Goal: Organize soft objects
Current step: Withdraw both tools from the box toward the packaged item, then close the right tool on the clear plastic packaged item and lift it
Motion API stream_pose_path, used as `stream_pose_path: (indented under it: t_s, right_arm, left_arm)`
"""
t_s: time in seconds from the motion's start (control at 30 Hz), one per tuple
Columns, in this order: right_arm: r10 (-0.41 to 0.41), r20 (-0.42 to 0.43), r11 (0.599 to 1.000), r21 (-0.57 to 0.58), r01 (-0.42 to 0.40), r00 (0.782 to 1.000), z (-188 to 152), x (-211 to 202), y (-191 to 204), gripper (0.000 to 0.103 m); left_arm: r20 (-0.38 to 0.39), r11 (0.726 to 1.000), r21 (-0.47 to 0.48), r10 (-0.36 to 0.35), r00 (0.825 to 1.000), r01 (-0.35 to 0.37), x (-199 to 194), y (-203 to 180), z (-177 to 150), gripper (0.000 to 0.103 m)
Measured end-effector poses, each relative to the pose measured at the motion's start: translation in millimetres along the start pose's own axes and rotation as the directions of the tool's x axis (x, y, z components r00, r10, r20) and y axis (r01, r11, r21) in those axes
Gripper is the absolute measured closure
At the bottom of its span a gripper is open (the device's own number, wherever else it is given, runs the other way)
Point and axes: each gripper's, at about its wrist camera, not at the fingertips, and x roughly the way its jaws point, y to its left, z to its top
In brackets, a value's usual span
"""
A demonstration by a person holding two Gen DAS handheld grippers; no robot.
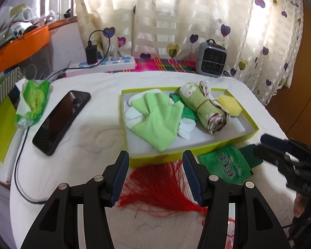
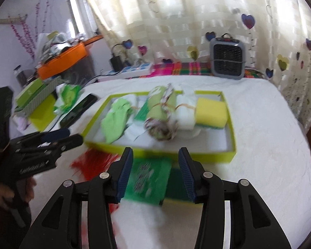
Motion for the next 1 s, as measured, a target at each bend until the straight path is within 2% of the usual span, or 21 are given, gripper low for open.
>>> stream_pose_path:
  t_s: [0.17, 0.3, 0.37, 0.53, 0.77, 0.87, 1.0]
  right_arm:
    - [0.097, -0.042, 0.991, -0.090, -0.100, 0.994, -26.1, -9.9, 18.8, 0.050]
    - [0.199, -0.066, 0.970, -0.127, -0.207, 0.978, -46.7, -19.5, 34.1, 0.040]
    - [0.216, -0.077, 0.964, -0.139, -0.225, 0.973, -55.0, -21.1, 40.4, 0.037]
    - [0.217, -0.126, 0.934, -0.263, -0.243, 0.968, -81.3, -23.0, 68.3, 0.036]
    - [0.196, -0.181, 0.898, -0.361, -0.251, 0.964, -112.5, -19.3, 96.2, 0.036]
    - [0.126, -0.184, 0.876, -0.441, -0.197, 0.975, -124.8, -16.3, 109.3, 0.036]
    - [0.066, -0.172, 0.890, -0.435, -0.136, 0.983, -130.2, -10.3, 112.1, 0.036]
  left_arm:
    - [0.003, 1.000, -0.011, 0.005, 1.000, -0.005, -10.3, 4.5, -15.2, 0.050]
    - [0.006, 1.000, -0.021, 0.007, 1.000, -0.007, -16.0, 8.0, -23.4, 0.050]
    - [0.005, 1.000, -0.026, 0.008, 1.000, -0.008, -17.6, 9.9, -28.2, 0.050]
    - [-0.007, 0.999, -0.033, 0.018, 1.000, -0.018, -20.4, 12.7, -40.8, 0.050]
    - [-0.008, 0.999, -0.044, 0.020, 1.000, -0.021, -25.7, 15.3, -49.6, 0.050]
    - [-0.003, 0.998, -0.057, 0.014, 1.000, -0.014, -29.0, 16.9, -53.2, 0.050]
    - [-0.006, 0.999, -0.052, 0.013, 1.000, -0.013, -31.8, 17.0, -56.3, 0.050]
